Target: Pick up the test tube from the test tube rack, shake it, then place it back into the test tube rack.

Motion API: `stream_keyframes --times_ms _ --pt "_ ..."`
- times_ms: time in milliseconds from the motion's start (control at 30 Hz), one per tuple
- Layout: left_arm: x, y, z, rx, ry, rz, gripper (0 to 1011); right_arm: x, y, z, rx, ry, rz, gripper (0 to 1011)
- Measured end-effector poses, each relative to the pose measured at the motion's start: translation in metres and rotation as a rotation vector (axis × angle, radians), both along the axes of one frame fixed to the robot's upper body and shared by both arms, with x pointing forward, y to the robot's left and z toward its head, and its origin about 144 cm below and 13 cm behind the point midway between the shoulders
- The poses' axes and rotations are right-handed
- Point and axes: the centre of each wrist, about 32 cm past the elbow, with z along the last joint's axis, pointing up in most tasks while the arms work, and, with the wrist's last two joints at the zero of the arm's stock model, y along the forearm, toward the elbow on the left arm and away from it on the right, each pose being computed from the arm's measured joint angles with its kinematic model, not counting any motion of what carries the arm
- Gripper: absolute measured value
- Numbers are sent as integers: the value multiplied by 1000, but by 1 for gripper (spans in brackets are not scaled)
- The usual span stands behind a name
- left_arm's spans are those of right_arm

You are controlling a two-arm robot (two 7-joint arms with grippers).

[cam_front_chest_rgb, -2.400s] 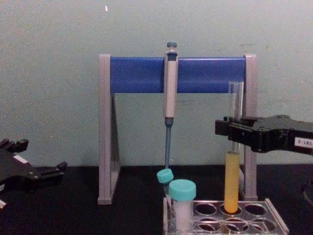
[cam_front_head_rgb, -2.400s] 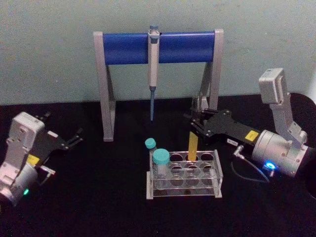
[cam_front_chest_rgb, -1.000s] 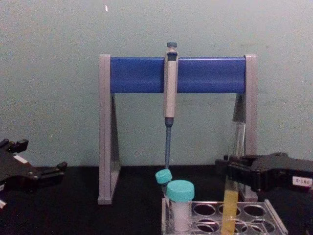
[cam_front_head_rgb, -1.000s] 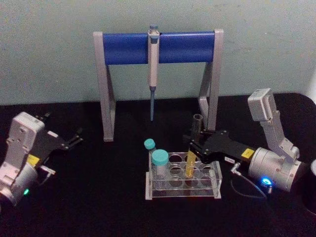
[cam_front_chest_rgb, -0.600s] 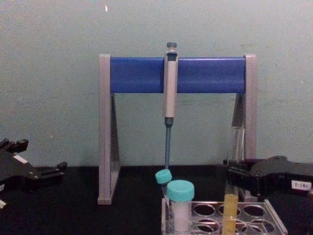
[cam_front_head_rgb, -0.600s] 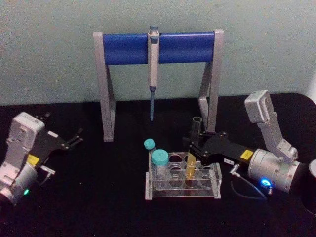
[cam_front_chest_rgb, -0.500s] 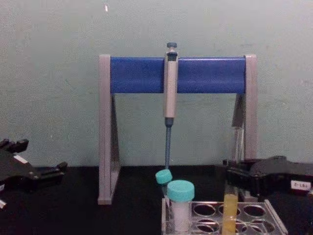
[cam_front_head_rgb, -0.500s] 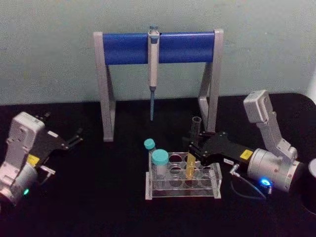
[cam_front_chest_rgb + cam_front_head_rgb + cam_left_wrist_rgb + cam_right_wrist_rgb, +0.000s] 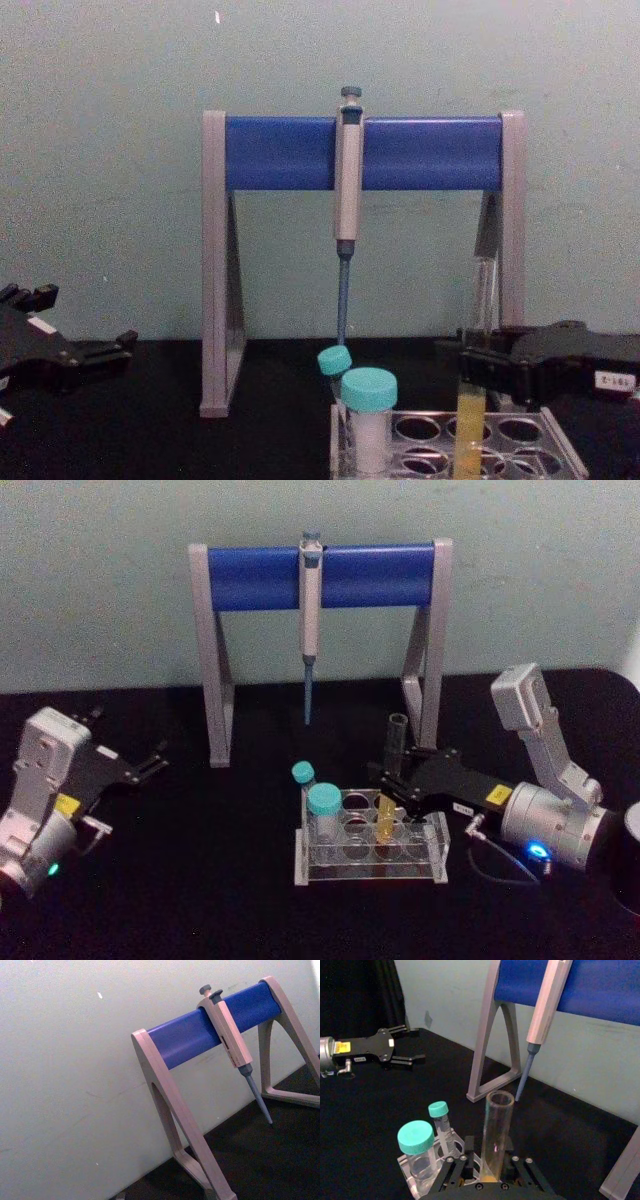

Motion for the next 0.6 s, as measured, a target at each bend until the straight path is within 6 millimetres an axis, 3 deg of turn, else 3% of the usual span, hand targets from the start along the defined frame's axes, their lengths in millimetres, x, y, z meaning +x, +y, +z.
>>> stream_keyframes --times_ms 567,600 --pt "0 0 0 0 0 0 1009 0 0 0 3 -1 0 860" --pt "0 0 0 0 0 0 1010 0 0 0 3 -1 0 860"
